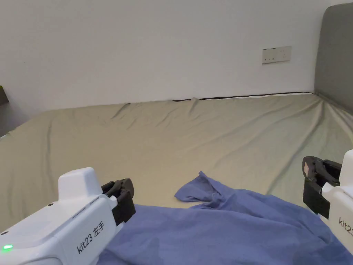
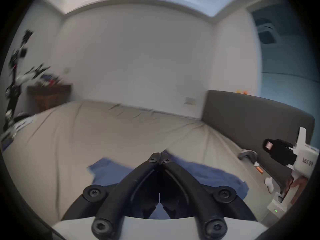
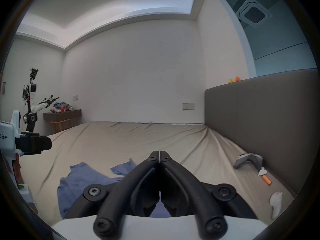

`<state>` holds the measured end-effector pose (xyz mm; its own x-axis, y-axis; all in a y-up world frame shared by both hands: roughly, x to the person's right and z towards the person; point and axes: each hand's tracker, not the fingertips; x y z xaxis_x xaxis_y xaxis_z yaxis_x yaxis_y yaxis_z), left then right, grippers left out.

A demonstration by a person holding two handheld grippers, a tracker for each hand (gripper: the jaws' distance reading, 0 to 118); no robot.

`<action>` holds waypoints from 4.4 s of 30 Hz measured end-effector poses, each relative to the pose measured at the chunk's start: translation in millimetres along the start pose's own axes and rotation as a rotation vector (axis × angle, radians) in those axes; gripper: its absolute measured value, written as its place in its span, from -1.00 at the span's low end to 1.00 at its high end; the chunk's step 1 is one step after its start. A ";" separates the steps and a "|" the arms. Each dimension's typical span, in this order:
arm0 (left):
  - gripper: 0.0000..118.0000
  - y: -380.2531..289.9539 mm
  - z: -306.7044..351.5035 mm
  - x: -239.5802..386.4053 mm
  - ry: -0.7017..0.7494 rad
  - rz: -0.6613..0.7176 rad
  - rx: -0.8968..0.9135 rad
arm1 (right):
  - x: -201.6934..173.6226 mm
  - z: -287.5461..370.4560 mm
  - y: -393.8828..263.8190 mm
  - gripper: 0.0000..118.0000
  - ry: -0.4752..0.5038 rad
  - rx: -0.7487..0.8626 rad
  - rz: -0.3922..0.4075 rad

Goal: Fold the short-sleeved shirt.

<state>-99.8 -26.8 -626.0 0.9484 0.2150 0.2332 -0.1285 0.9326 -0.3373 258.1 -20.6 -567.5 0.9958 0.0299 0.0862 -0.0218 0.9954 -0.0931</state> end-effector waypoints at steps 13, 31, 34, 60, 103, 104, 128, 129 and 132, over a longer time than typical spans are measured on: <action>0.74 4.7 -132.5 -92.1 0.102 -0.100 -0.192 | -15.2 -70.4 -20.4 -1.00 0.059 -0.112 -0.047; 0.05 -49.6 -278.8 -131.9 0.141 -0.223 -0.457 | -8.4 -139.2 -60.0 -1.00 0.071 -0.231 -0.051; -0.97 -41.0 -275.8 -128.9 0.043 -0.087 -0.478 | -6.1 -136.3 -55.1 -1.00 0.061 -0.224 -0.046; -0.98 -75.5 -239.5 -93.8 -0.055 0.091 -0.566 | 84.2 -214.1 -40.4 0.91 0.117 -0.750 0.121; -0.98 130.4 -110.0 -30.6 -0.214 0.072 -0.134 | 91.0 -99.2 111.3 -0.92 0.077 -0.051 -0.026; -0.98 149.3 -89.8 -24.3 -0.230 0.050 -0.071 | 89.9 -83.1 127.6 -0.92 0.073 0.006 -0.045; -0.97 215.4 -4.5 1.9 0.195 -0.216 0.329 | 57.8 18.8 233.3 -0.93 -0.137 0.348 0.103; -0.97 214.5 -12.6 0.2 0.200 -0.207 0.318 | 56.9 10.2 232.2 -0.93 -0.147 0.344 0.106; -0.97 213.9 -41.8 -7.8 0.154 -0.136 0.298 | 63.3 -23.8 231.0 -0.93 -0.143 0.333 0.064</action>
<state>-122.5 159.0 -738.1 0.9923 0.0583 0.1096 -0.0557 0.9981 -0.0270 318.2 209.1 -607.2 0.9697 0.0821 0.2302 -0.1347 0.9654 0.2231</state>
